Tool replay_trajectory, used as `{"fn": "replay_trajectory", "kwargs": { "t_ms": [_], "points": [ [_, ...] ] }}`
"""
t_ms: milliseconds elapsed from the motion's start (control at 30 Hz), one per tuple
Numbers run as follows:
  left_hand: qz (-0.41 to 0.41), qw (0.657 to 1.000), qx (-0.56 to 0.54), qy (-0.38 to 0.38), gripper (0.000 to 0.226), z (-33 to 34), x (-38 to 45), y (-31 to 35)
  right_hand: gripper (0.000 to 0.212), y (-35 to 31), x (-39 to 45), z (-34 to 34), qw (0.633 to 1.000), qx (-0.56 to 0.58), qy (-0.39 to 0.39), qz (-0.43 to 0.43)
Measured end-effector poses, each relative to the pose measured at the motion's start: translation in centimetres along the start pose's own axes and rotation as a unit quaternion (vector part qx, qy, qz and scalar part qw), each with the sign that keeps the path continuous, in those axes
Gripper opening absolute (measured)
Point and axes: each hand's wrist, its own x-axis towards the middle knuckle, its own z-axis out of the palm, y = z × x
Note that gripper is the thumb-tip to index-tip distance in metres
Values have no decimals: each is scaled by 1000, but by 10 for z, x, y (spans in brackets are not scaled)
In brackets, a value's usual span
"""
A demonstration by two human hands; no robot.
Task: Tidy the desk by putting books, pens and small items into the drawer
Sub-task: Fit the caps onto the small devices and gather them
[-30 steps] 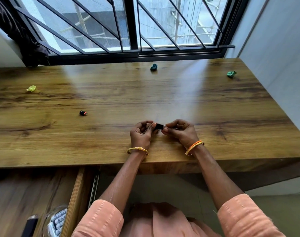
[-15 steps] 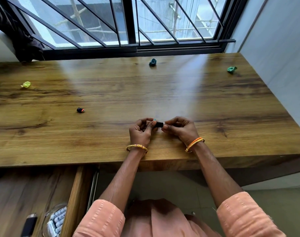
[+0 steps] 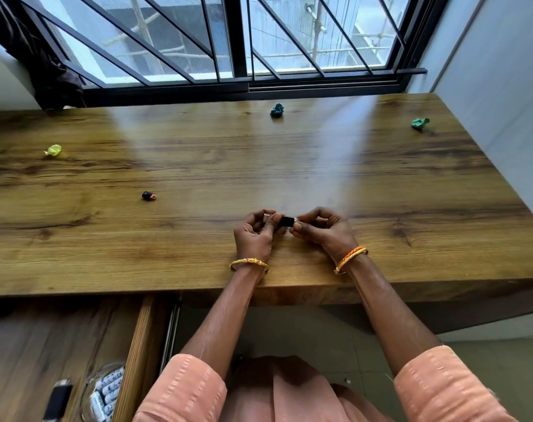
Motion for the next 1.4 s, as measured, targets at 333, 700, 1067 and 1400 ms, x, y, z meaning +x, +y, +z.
{"fn": "replay_trajectory", "kwargs": {
  "t_ms": [333, 700, 1067, 1400],
  "points": [
    [-7, 999, -36, 14, 9, 2, -1, 5, 30, -3, 4, -8, 994, 76, -30, 70],
    [-13, 999, -44, 15, 11, 1, -3, 6, 26, -5, 2, -2, 996, 65, -3, 69],
    [-63, 997, -35, -34, 9, -12, -12, 22, 24, -6, -5, 21, 997, 39, 25, 61],
    [93, 960, 255, 70, 12, -213, -57, 99, 29, 0, -44, 172, 995, -28, -84, 49]
  ]
}}
